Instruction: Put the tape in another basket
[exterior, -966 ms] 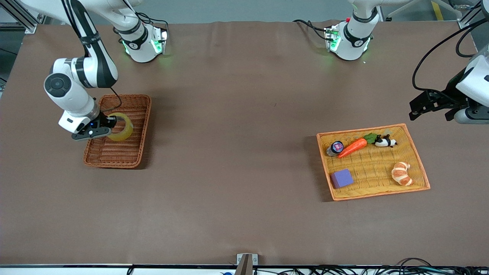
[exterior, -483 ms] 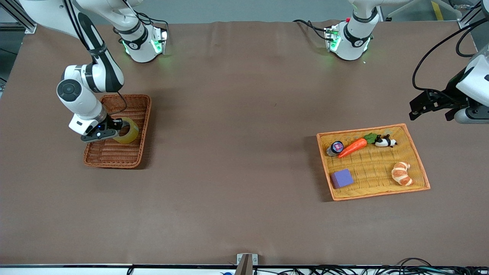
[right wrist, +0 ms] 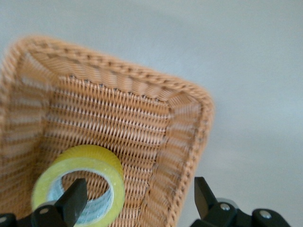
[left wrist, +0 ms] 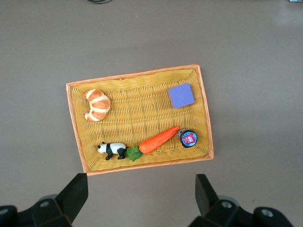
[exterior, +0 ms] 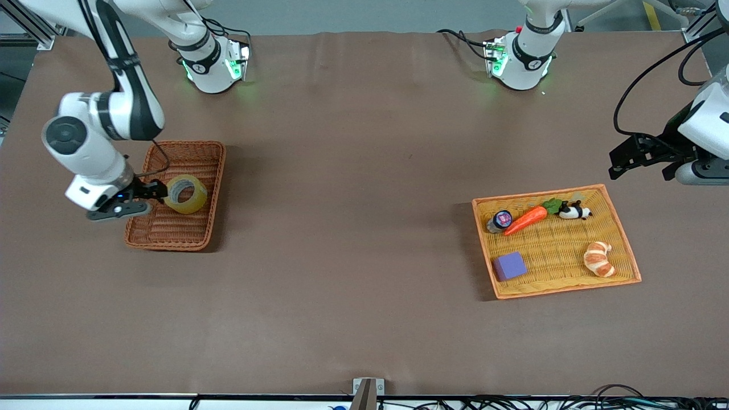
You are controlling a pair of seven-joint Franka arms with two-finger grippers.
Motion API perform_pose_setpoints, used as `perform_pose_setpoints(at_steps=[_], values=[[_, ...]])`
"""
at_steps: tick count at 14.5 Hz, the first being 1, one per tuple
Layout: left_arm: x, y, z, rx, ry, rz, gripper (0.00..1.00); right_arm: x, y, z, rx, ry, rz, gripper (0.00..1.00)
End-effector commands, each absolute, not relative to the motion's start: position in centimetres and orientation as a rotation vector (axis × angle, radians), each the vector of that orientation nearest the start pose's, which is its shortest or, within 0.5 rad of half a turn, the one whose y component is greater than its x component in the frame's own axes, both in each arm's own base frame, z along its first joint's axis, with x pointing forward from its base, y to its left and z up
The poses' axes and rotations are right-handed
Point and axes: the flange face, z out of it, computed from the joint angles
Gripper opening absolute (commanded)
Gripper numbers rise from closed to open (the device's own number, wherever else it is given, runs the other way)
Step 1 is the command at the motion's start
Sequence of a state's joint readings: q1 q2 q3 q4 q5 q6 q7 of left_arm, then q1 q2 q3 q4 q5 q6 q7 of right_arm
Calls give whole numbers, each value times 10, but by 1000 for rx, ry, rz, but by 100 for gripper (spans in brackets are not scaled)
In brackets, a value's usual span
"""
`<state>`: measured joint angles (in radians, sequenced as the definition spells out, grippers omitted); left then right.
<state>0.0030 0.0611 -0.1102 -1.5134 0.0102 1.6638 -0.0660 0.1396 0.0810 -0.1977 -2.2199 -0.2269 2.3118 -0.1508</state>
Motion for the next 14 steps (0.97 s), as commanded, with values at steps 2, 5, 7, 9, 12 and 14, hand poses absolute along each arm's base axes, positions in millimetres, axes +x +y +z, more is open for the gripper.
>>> perform_pose_setpoints(at_steps=[2,5,7,9,12,14], values=[[577,-60,633,-3130,56,-151,100,576,-7,448,-3243,-322,-6,100],[577,-61,633,-3130,58,-149,100,590,-4,505,-3231,-240,-83,100],[577,-61,633,-3128,56,-149,100,592,11,551,-3208,-91,-122,100],[577,-61,633,-3130,56,-149,100,588,13,599,-3211,20,-111,100],[577,-60,633,-3131,58,-149,100,579,-3,641,-3210,87,-105,100],[577,-60,632,-3137,58,-146,100,562,-13,655,-3206,100,-56,100]])
